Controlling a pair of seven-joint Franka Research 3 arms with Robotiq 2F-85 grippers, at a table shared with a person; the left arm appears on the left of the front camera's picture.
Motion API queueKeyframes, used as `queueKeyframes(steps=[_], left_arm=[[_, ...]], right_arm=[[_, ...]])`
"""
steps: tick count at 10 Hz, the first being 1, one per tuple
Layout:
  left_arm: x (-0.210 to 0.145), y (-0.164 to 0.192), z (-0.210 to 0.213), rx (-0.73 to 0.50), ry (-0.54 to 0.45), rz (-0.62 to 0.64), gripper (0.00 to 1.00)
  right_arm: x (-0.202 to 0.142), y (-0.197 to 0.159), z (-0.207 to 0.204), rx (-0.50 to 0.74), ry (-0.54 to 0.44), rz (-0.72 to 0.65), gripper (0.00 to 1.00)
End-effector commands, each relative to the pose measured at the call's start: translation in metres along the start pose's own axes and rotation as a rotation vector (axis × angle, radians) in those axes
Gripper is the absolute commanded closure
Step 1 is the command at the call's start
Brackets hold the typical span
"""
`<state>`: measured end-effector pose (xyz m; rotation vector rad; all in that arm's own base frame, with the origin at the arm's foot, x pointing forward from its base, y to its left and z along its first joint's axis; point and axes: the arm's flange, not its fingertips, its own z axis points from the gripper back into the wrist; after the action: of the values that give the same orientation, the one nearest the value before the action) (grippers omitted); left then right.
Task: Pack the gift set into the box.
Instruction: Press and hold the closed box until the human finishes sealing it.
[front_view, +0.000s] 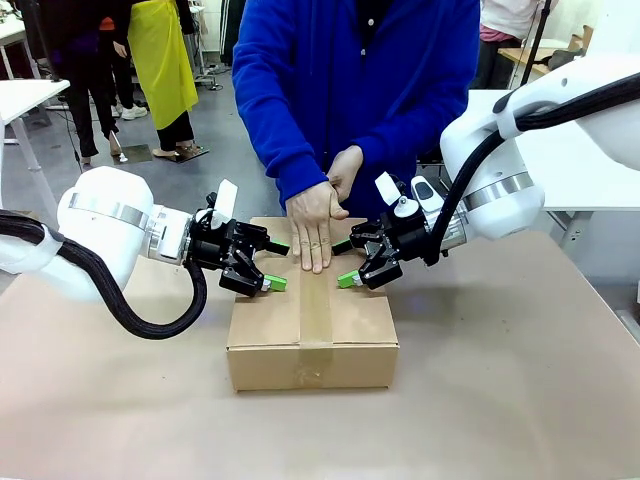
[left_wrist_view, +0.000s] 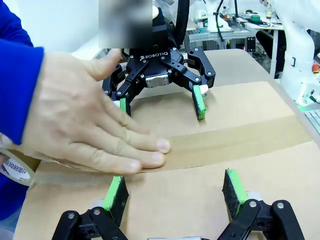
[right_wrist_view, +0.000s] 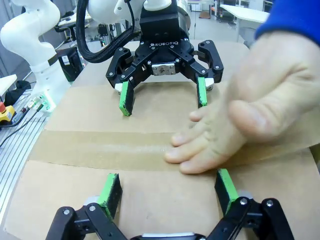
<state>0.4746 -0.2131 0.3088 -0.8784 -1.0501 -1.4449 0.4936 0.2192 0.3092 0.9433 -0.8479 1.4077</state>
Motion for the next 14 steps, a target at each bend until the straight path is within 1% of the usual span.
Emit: queueKeyframes(steps=[1,14], left_arm=[[-0.0024,-0.0021,0.0004,-0.005,-0.005,-0.016,0.00],[-0.0024,-0.0021,0.0004,-0.005,-0.005,-0.016,0.00]], right_arm=[[-0.0008,0.0003,-0.0009,-0.002,0.002,0.011,0.00],[-0.0008,0.0003,-0.0009,-0.002,0.002,0.011,0.00]])
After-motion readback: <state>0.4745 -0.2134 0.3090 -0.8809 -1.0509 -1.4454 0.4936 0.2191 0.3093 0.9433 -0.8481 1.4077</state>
